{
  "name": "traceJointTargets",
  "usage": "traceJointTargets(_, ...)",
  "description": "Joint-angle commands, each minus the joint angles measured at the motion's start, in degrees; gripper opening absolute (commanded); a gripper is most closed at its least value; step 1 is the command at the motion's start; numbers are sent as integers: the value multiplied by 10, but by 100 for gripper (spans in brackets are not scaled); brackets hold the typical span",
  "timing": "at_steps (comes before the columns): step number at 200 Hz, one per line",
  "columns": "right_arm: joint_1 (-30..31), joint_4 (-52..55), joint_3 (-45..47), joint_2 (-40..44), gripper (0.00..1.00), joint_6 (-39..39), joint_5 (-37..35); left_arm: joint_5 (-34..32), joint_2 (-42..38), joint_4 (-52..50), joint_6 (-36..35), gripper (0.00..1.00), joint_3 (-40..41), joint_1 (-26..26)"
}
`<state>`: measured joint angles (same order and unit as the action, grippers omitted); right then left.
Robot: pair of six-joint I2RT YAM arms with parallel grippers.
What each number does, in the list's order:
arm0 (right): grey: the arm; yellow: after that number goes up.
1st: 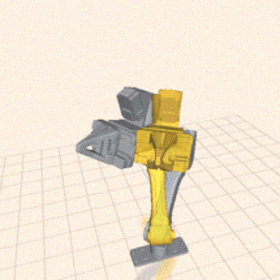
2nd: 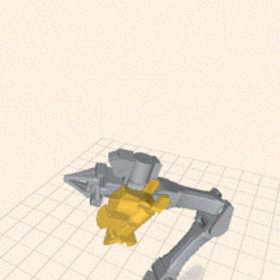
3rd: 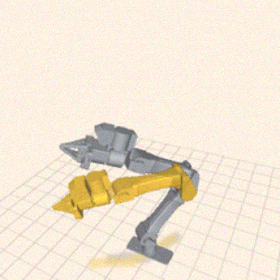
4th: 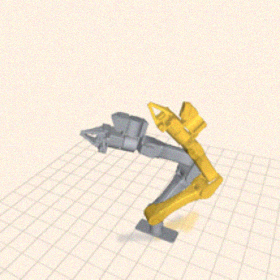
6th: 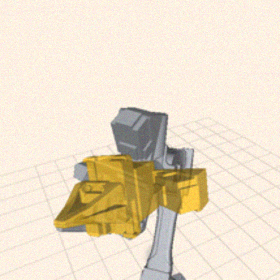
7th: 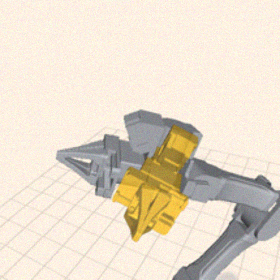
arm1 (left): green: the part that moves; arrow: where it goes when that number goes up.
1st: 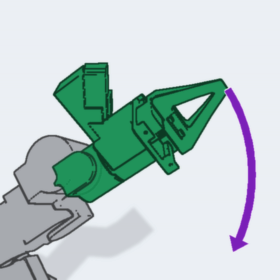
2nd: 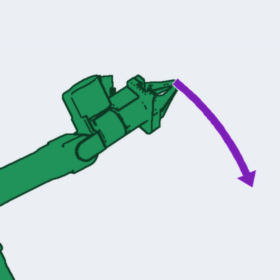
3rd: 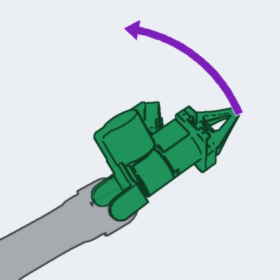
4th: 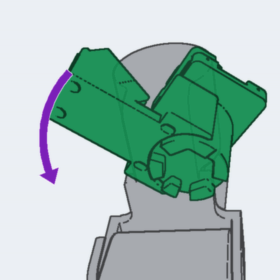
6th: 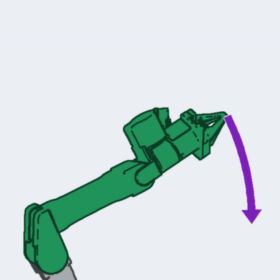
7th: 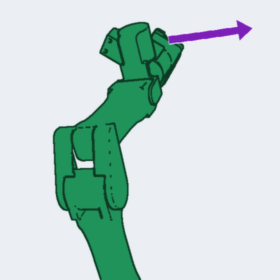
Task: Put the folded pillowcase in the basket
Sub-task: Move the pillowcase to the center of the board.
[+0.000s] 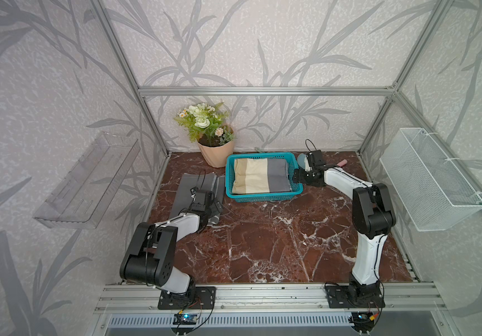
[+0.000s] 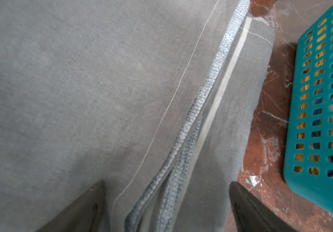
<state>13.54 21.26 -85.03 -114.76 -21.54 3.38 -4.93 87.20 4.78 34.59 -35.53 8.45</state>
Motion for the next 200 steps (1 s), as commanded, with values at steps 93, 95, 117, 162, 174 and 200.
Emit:
traceJointTargets(93, 1, -10, 48, 267, 99, 6, 18, 39, -73, -31, 46, 0, 117, 76)
traceJointTargets(95, 1, -8, 49, 269, 99, 5, 20, 40, -76, -31, 49, 0, 119, 81)
traceJointTargets(117, 10, 14, 63, 303, 99, 2, 41, 45, -87, -28, 89, 7, 134, 147)
traceJointTargets(162, 30, 27, 150, 387, 99, -22, 65, 47, -106, 1, 179, 23, 156, 279)
traceJointTargets(174, 31, 30, 177, 410, 99, -32, 72, 41, -113, 3, 197, 33, 156, 307)
traceJointTargets(200, 31, 13, 252, 462, 99, -69, 90, 40, -104, 28, 210, 58, 144, 348)
